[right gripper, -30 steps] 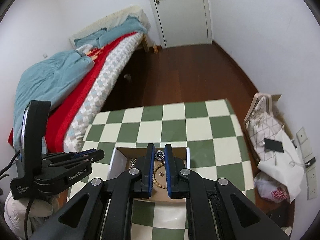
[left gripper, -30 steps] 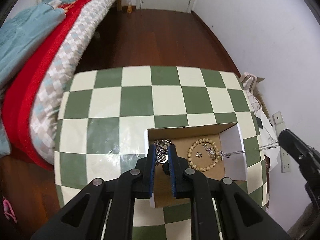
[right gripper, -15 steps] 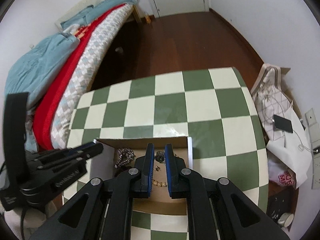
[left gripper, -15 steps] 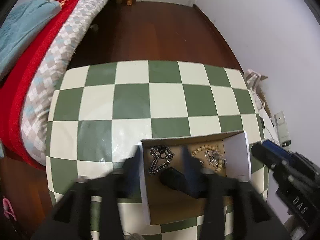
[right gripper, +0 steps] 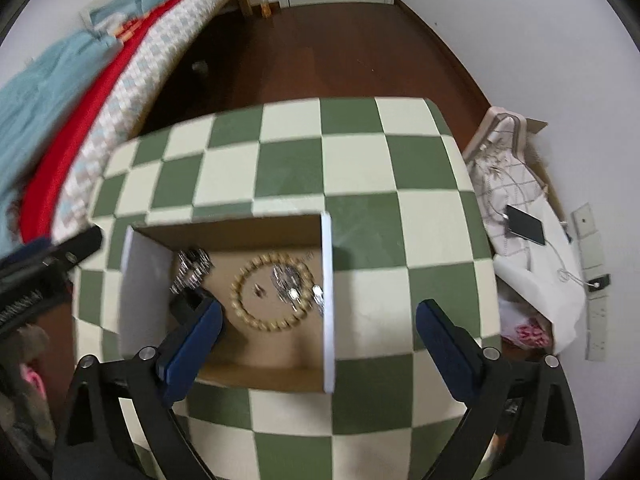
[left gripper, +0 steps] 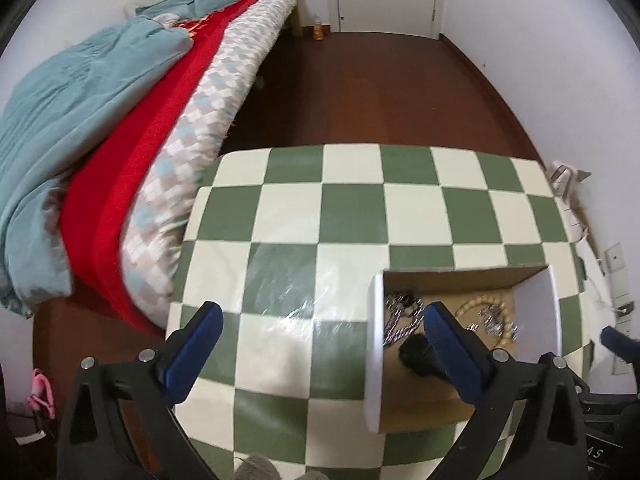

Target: Organize jewelry

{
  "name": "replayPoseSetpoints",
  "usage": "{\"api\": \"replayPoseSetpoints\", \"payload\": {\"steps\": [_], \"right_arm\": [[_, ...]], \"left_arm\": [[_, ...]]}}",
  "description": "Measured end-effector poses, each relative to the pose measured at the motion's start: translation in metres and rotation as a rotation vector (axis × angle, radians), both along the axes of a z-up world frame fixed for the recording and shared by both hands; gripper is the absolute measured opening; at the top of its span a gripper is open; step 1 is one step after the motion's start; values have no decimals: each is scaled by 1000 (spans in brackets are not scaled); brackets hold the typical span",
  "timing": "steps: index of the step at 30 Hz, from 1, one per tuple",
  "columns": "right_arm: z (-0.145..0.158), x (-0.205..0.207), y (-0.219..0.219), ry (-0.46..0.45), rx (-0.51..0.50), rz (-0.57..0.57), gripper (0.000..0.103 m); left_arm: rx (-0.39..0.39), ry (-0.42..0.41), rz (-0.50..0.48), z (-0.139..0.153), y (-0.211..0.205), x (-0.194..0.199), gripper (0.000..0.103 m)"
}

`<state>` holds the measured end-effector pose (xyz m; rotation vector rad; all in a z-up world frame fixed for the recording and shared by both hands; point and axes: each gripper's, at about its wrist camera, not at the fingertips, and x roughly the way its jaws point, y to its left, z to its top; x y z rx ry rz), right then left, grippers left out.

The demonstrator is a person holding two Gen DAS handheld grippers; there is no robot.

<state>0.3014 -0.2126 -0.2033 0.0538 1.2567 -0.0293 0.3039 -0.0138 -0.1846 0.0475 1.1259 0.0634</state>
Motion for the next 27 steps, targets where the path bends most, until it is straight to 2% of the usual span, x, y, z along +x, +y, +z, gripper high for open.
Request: {"api": "replayPoseSetpoints", "payload": {"steps": [1, 6, 12, 27], "right_arm": [[-2, -3, 1, 8, -17, 1, 103], [-2, -19, -1, -2, -46, -18, 103], [18, -44, -5, -47, -68, -33, 103], [115, -135, -7, -249, -88, -56, 103]], "left_arm": [[0, -1, 0, -1, 0, -3, 102], [8, -14, 10, 3, 1, -25, 102], [-21, -37, 8, 20, -2, -54, 102], [-71, -201, -15, 104, -6, -147, 102]]}}
